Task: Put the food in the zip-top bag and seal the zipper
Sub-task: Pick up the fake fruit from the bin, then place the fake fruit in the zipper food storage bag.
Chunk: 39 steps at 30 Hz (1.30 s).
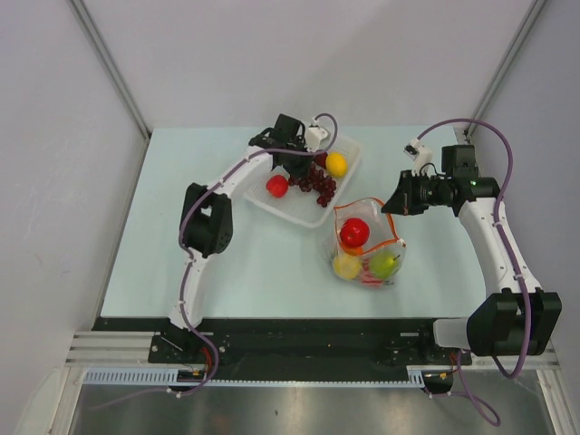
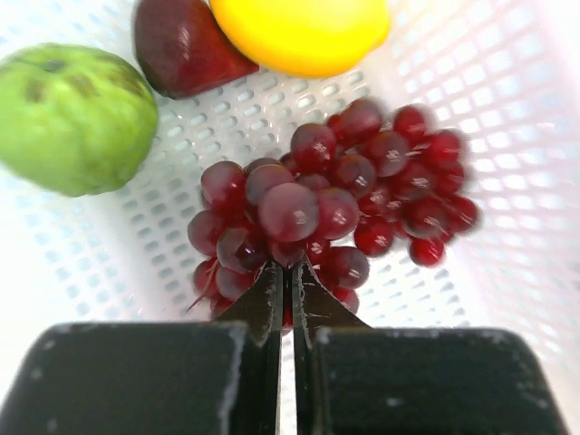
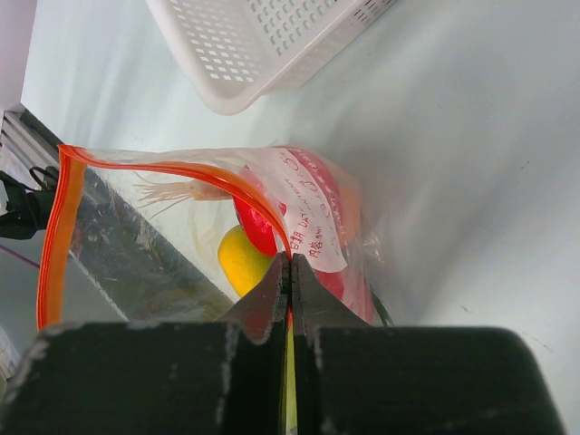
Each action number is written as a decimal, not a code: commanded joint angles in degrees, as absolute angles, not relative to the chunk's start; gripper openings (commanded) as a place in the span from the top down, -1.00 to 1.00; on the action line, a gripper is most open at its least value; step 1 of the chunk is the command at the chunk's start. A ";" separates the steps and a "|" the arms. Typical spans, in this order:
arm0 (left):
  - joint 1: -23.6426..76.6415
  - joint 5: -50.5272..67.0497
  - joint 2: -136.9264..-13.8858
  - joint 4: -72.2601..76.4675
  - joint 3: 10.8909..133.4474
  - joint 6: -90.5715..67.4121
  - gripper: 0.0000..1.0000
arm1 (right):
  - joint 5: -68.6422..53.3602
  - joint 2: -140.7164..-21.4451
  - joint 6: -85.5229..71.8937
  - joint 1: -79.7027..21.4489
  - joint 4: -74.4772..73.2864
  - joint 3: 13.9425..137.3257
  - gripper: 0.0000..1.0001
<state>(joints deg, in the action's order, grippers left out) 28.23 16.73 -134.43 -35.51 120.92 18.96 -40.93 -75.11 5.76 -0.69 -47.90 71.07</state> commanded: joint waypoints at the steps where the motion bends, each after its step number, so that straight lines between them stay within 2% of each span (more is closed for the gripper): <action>1: 28.04 20.04 -124.37 -34.72 121.46 17.67 1.00 | -41.31 -74.18 5.19 -1.23 -46.23 71.98 1.00; 17: 29.09 27.51 -106.54 -39.55 127.00 17.49 1.00 | -41.84 -72.42 4.57 -3.16 -45.09 71.46 1.00; 24: 35.75 28.39 -97.57 -44.47 126.04 22.14 1.00 | -42.10 -71.90 4.13 -4.30 -44.47 71.63 1.00; 29: 42.53 24.35 -93.35 -46.84 122.35 26.71 1.00 | -42.10 -71.11 3.95 -4.75 -44.56 71.89 1.00; 33: 50.68 15.33 -93.16 -49.74 119.19 30.05 1.00 | -41.48 -70.05 4.31 -4.75 -44.56 71.37 1.00; 39: 57.73 4.34 -92.46 -49.48 113.29 36.11 1.00 | -41.49 -68.65 5.27 -4.75 -45.88 70.93 1.00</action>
<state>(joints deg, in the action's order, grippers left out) 54.15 14.50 -93.03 -49.25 115.20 30.57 -41.17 -71.11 4.56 -4.43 -46.44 71.05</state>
